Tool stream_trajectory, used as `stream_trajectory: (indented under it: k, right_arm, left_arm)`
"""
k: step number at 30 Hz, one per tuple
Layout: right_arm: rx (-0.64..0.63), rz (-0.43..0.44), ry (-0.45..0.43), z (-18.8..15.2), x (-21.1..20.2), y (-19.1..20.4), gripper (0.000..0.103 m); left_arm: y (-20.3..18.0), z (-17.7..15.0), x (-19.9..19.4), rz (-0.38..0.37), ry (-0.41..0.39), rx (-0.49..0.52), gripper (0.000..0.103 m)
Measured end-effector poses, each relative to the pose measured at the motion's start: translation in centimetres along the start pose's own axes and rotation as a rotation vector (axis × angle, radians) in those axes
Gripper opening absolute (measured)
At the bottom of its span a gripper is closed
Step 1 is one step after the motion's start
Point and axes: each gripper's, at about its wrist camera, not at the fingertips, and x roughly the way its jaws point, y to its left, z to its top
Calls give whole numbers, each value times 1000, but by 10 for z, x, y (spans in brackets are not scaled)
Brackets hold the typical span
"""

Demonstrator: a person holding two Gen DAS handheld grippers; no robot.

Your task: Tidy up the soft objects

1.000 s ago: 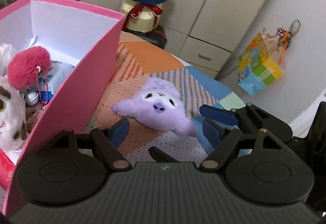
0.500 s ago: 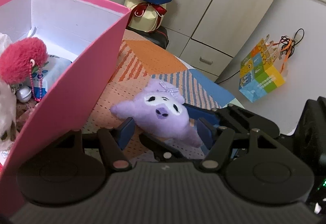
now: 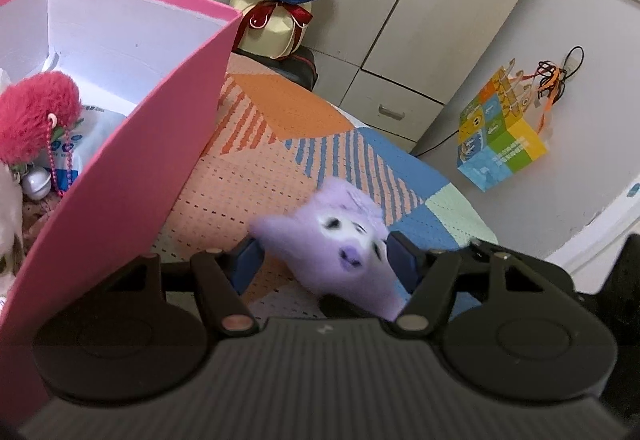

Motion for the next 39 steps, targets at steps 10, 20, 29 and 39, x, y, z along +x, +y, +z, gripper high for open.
stream_trajectory:
  k: [10, 20, 29, 39]
  right_arm:
    - [19, -1, 23, -9, 1, 0, 57]
    - [121, -87, 72, -9, 6, 16, 54]
    - [187, -155, 97, -18, -23, 56, 54]
    - [278, -200, 124, -34, -54, 107, 54]
  left_arm:
    - [5, -6, 17, -17, 28, -44, 63]
    - [7, -17, 13, -94, 29, -73, 37]
    - [-3, -39, -22, -109, 55, 26, 37]
    - [1, -76, -67, -157, 97, 99, 37]
